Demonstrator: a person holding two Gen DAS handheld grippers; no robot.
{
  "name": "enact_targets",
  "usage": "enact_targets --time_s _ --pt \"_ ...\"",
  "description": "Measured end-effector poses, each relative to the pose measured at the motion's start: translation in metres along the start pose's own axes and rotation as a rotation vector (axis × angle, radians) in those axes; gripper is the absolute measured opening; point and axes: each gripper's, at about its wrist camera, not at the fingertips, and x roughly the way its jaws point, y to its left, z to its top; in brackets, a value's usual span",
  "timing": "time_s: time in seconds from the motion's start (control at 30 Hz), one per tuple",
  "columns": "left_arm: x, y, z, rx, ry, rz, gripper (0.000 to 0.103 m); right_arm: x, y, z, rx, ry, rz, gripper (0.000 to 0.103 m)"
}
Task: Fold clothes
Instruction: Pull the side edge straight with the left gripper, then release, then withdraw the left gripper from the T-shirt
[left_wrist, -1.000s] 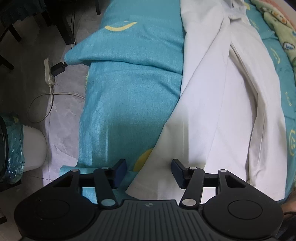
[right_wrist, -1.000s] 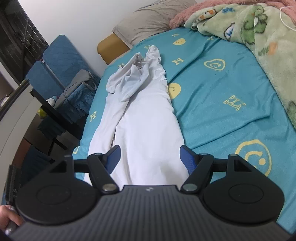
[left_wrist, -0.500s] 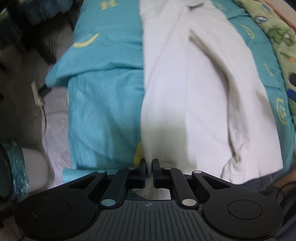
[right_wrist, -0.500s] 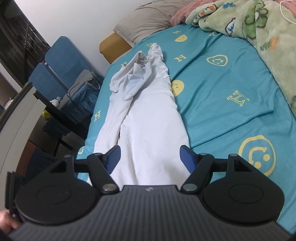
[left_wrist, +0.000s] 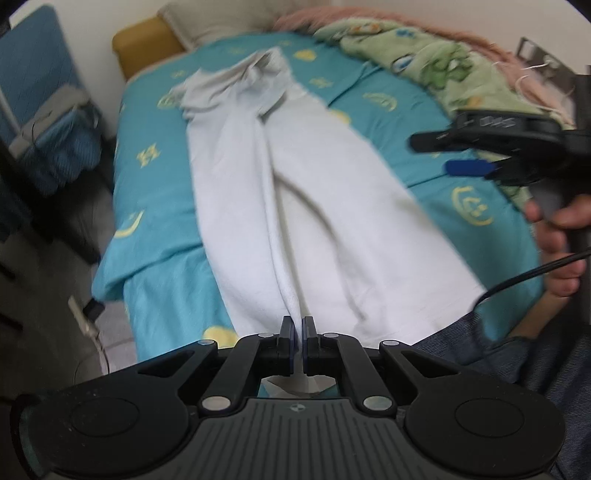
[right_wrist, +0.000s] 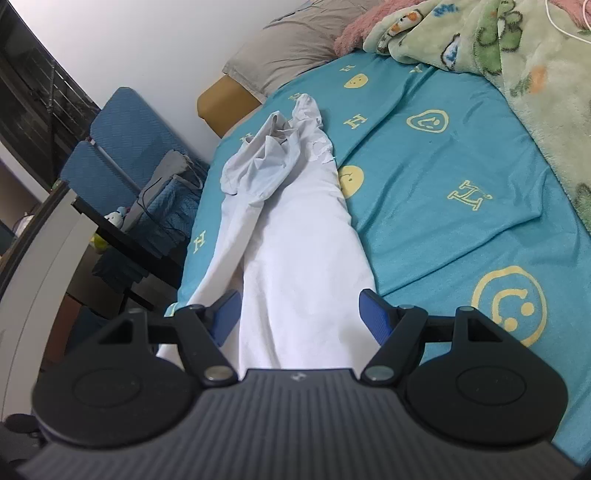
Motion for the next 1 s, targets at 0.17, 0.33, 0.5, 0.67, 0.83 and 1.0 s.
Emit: enact_targets --time_s 0.17,0.33,0.5,0.67,0.83,1.0 --pt "0.007 -0.024 0.005 0.052 -0.014 -0.024 0.004 -0.002 -0.005 0.001 0.015 -0.008 -0.01 0.073" --pt "0.038 -0.036 0.004 0.022 0.058 -0.124 0.005 -0.004 -0.011 0.001 0.029 0.002 -0.009 0.073" --pt "0.059 -0.014 -0.002 -0.166 0.134 -0.25 0.038 -0.008 -0.025 -0.004 0.077 0.04 0.003 0.073" --pt "0.069 0.041 -0.01 -0.453 0.121 -0.233 0.061 -0.009 -0.044 -0.017 0.182 0.115 0.021 0.074" --pt "0.097 0.085 -0.031 -0.699 0.178 -0.183 0.064 -0.003 -0.056 -0.038 0.274 0.217 0.032 0.073" --pt "0.109 0.096 -0.038 -0.756 0.193 -0.172 0.064 0.006 -0.057 -0.048 0.274 0.269 -0.01 0.069"
